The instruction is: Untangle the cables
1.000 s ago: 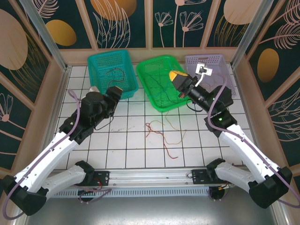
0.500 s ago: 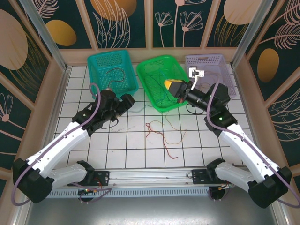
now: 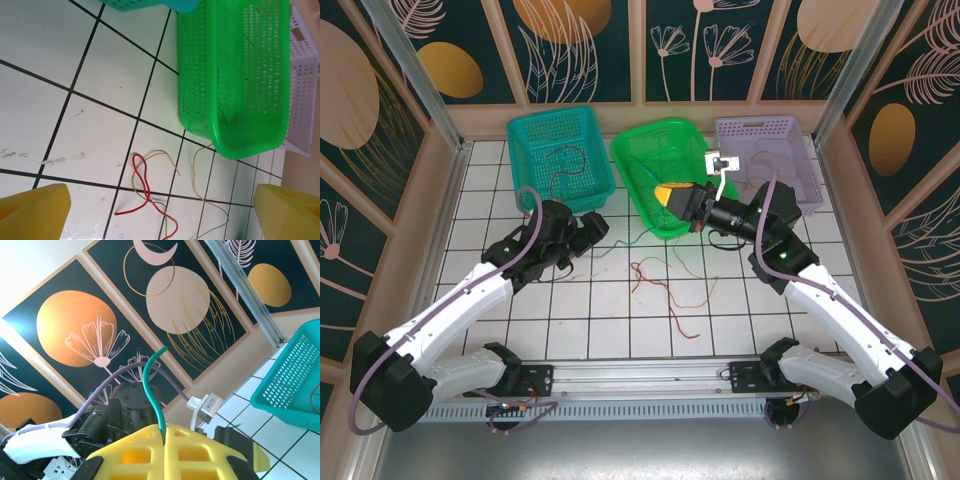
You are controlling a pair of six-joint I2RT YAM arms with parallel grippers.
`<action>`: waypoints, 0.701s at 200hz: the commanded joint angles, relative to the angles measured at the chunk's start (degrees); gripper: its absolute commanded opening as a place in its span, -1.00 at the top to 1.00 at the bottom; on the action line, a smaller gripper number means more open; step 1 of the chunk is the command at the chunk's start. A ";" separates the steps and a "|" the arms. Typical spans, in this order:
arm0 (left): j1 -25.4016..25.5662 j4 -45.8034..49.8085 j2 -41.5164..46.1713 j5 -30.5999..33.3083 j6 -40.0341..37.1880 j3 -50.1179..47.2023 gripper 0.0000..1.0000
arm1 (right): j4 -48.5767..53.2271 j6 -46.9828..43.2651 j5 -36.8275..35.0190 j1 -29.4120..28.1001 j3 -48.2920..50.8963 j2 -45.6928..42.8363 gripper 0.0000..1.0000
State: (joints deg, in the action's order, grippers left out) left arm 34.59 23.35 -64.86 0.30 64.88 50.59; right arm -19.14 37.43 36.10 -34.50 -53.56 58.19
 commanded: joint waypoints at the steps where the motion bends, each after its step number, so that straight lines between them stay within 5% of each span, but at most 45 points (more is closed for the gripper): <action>1: -0.16 -0.59 -0.74 0.37 -1.33 0.15 -0.86 | -5.16 1.95 1.70 -0.56 -0.65 0.16 1.00; 91: -0.18 -3.05 -4.78 0.67 -3.71 -1.55 -0.73 | -7.09 4.65 1.85 -1.26 -0.71 -1.84 1.00; 140: -0.23 -2.07 -4.61 2.38 -4.23 -2.50 -0.32 | -6.83 5.10 1.73 -1.27 -0.20 -2.99 1.00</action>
State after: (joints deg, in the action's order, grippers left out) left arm 34.59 21.98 -69.43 0.67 61.91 48.69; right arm -23.64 41.60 37.19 -35.27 -53.58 56.80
